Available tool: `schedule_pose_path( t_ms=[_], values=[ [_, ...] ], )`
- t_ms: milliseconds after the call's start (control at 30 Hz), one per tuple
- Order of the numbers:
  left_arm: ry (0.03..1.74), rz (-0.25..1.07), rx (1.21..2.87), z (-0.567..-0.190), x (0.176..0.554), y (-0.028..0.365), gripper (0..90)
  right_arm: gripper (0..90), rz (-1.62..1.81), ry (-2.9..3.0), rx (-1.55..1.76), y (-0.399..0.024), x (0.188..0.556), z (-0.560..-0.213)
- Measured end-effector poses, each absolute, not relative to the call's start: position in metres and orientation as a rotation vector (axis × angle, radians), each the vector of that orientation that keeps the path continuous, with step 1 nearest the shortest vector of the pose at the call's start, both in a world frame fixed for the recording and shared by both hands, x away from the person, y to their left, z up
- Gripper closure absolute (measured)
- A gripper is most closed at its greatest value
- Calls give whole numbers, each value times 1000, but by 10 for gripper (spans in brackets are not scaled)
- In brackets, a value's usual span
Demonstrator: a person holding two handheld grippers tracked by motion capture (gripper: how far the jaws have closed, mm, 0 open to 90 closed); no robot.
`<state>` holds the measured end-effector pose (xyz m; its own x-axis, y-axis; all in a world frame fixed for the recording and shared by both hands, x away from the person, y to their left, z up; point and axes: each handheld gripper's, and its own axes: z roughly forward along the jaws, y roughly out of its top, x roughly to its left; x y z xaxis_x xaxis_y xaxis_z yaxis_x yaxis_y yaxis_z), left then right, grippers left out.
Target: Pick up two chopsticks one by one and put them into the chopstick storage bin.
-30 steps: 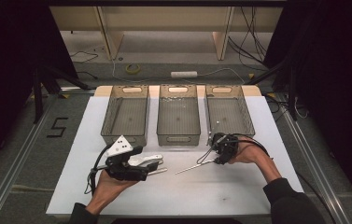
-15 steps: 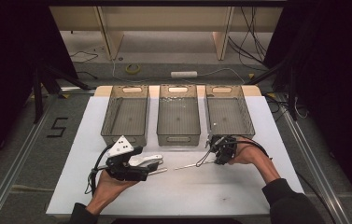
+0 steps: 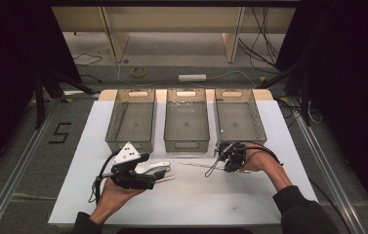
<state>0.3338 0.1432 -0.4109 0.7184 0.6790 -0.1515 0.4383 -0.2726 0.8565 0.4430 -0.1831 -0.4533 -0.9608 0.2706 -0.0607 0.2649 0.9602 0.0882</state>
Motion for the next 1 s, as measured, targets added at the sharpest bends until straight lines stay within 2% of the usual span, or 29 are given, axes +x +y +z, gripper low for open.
schedule_pose_path(
  t_ms=[300,567,833,867,1000],
  values=[
    [864,296,1918,-411,335,143,172,858,105,3042,373,-182,441,-452],
    [859,275,1938,-413,337,141,174,860,187,3021,339,-185,434,-435],
    [826,232,2005,-417,342,131,179,860,230,2986,207,-170,406,-413],
    [812,176,2028,-416,344,126,179,860,241,2983,210,-168,402,-411],
    [796,171,2062,-415,347,120,183,860,260,2971,178,-162,393,-405]
  ],
)
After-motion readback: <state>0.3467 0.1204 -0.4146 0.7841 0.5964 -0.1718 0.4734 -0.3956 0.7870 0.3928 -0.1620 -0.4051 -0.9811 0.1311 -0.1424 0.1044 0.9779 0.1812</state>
